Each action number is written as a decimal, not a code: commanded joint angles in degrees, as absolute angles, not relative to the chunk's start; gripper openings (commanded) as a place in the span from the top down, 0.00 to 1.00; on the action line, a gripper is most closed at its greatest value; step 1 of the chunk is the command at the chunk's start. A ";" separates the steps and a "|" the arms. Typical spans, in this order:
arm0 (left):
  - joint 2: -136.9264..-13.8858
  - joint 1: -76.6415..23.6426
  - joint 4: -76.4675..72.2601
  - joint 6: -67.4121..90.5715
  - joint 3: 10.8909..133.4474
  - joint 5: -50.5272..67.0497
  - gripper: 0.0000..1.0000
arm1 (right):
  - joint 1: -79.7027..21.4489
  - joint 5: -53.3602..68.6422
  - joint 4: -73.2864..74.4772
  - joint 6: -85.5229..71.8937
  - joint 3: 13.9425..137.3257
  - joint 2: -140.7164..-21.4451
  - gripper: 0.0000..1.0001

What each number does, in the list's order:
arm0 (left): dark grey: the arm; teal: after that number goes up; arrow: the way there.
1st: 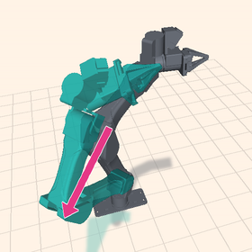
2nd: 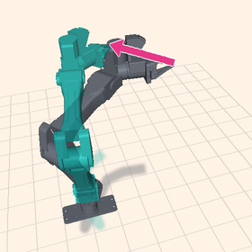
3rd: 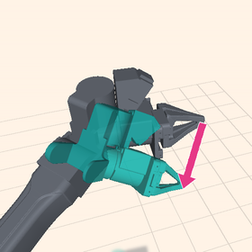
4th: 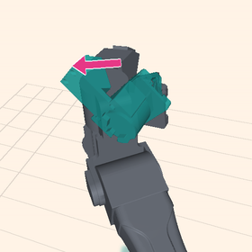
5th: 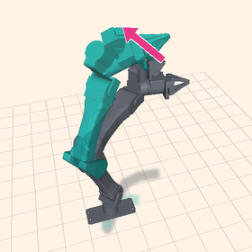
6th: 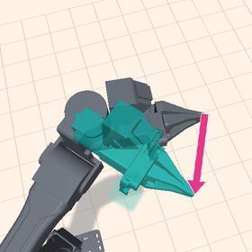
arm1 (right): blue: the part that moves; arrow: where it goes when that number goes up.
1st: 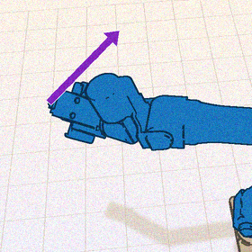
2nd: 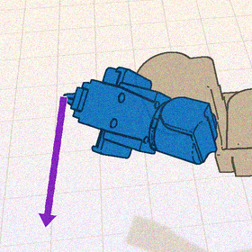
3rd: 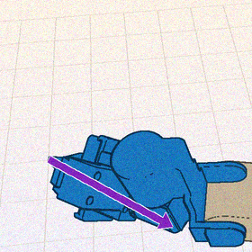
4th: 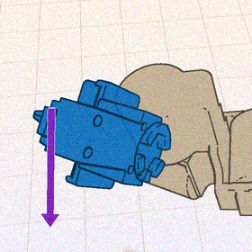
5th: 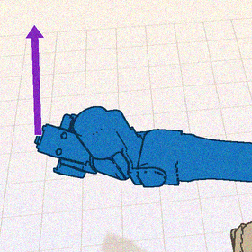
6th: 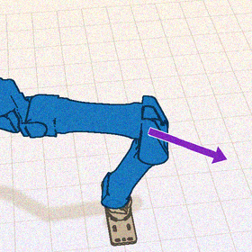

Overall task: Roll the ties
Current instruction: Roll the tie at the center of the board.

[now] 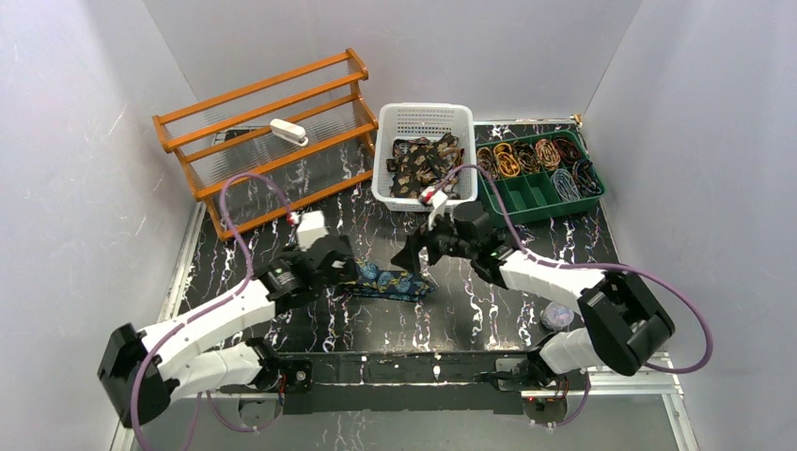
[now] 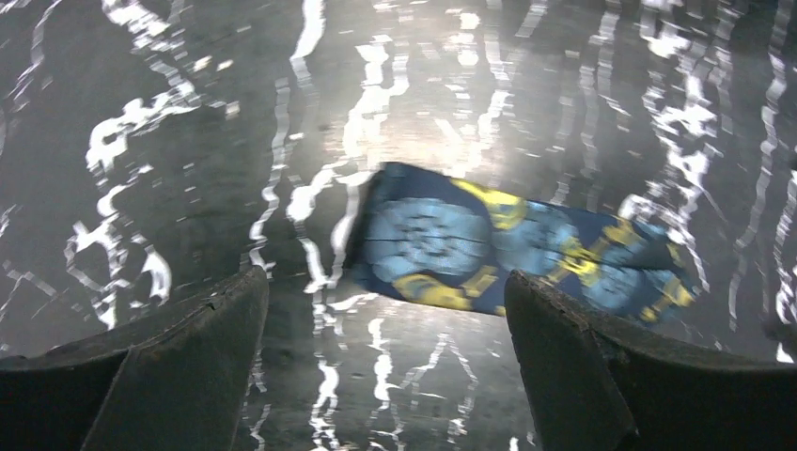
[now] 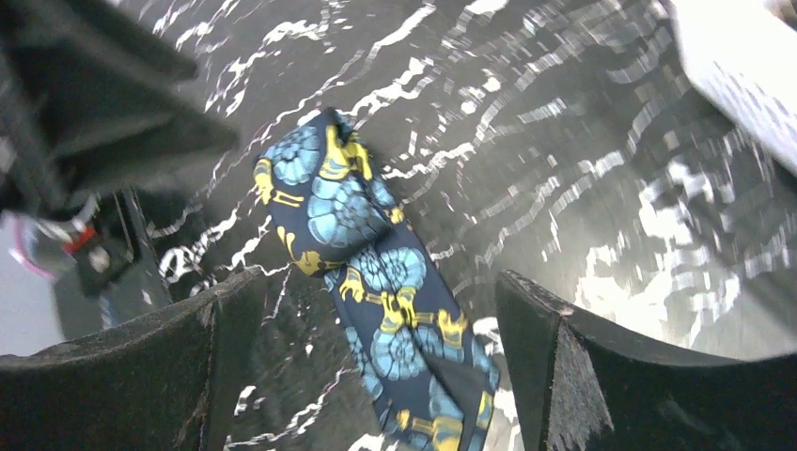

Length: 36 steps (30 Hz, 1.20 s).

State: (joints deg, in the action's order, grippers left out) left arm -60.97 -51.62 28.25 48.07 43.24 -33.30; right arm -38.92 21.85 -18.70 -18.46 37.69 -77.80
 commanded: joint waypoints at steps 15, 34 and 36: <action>-45.11 -24.11 25.83 50.60 25.75 -14.18 0.02 | -53.66 29.48 -26.38 22.71 52.50 -98.89 0.01; -43.05 -24.07 28.21 49.66 26.24 -14.44 0.02 | -55.92 28.82 -27.03 20.34 57.75 -109.84 0.01; -42.82 -24.07 28.00 49.74 26.00 -14.33 0.02 | -55.97 28.60 -28.98 17.02 57.70 -110.84 0.01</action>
